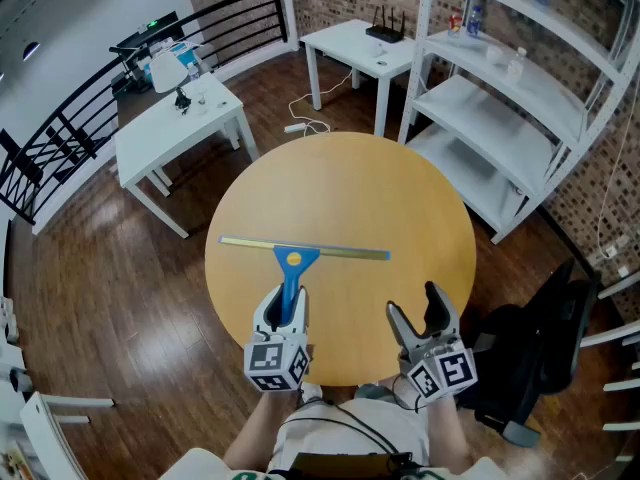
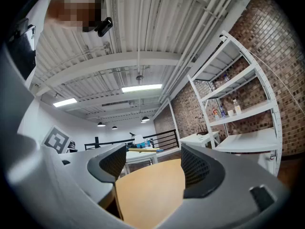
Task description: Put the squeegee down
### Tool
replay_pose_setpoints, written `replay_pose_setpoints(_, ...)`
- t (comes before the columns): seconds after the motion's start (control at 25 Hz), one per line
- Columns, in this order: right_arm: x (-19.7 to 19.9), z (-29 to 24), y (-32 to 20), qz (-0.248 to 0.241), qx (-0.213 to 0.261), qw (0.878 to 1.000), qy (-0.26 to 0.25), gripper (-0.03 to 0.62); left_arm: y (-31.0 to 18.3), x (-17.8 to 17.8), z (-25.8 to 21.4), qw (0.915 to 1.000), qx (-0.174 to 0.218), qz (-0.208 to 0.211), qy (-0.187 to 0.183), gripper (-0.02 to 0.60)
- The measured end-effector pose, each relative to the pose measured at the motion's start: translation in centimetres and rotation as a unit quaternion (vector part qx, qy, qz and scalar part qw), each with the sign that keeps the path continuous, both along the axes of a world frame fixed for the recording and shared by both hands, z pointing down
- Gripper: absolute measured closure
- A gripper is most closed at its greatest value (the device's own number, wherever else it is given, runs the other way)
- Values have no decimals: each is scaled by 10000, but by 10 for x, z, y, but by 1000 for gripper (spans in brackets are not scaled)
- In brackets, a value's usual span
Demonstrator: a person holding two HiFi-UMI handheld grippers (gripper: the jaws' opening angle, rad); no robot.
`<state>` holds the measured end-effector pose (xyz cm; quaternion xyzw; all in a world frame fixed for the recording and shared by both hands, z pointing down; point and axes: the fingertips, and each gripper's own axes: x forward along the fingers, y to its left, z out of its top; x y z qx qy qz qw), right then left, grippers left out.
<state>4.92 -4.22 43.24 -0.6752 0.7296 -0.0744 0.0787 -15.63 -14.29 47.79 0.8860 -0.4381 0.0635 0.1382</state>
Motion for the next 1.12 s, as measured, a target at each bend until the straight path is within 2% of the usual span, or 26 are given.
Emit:
replay_pose_setpoints(0.16, 37, 11, 1, 195, -160, 9997, -40, 221, -14, 72, 44, 9981, -423, 421, -128, 453)
replay_pose_setpoints(0.28, 69, 24, 6, 415, -311, 9986, -84, 221, -27, 142, 80, 9943, -560, 805, -415, 453)
replay_pose_setpoints(0.56, 160, 71, 37, 1083, -765, 9909, -246, 221, -55, 329, 182, 9778, -983, 1576, -965, 453)
replay_pose_setpoints(0.68, 192, 87, 48, 1287, -893, 9872, -295, 221, -64, 387, 235, 9684, -1342, 1654, -1298, 453)
replay_pose_setpoints(0.8, 212, 99, 59, 1388, -990, 9847, -373, 221, -64, 415, 271, 9589, -1824, 1614, -1455, 453)
replay_pose_setpoints(1.0, 221, 120, 66, 1319, -1114, 9839, -463, 221, -68, 416, 314, 9488, -2054, 1367, -1974, 452)
replay_pose_setpoints(1.12, 219, 124, 62, 1255, -1106, 9847, -484, 220, -58, 419, 339, 9363, -2121, 1589, -2304, 445)
